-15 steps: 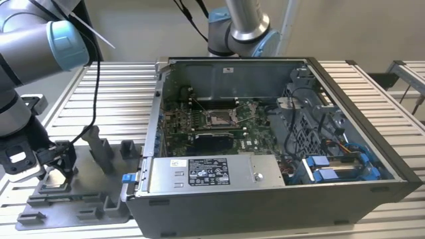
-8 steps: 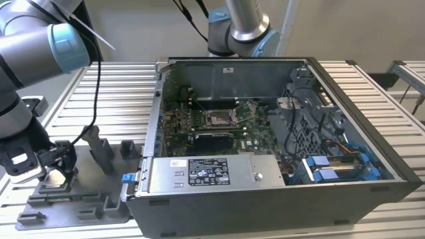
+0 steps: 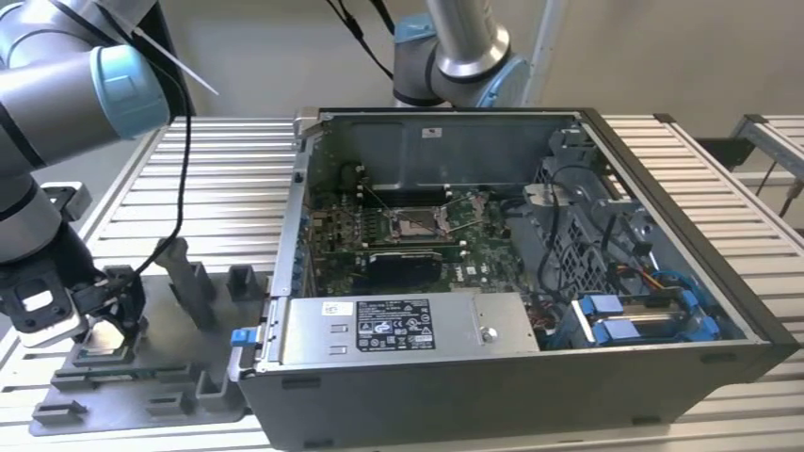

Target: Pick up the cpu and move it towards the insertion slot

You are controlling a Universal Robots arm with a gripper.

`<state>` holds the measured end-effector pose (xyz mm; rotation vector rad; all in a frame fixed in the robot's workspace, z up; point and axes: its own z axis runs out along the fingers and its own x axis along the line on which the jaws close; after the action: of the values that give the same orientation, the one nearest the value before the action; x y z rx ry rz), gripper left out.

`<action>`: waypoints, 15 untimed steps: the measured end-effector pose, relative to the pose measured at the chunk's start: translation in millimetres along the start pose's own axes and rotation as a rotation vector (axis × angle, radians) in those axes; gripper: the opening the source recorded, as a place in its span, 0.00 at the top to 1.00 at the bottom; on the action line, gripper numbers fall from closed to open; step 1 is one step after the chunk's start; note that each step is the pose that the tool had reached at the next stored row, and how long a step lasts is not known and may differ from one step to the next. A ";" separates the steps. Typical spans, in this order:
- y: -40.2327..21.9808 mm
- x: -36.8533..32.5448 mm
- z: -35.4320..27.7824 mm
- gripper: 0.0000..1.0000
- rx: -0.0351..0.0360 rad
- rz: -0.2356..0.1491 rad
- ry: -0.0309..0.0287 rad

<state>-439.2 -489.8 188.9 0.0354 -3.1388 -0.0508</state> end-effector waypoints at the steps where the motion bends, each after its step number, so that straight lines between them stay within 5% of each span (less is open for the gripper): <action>1: 0.0 0.0 0.0 1.00 0.0001 0.000 0.0001; 9: 0.1 -0.1 -1.4 1.00 -0.0006 -0.001 0.0002; 15: 0.8 0.0 -28.2 1.00 -0.0001 -0.001 0.0037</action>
<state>-439.1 -489.8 217.2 0.0367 -3.1350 -0.0509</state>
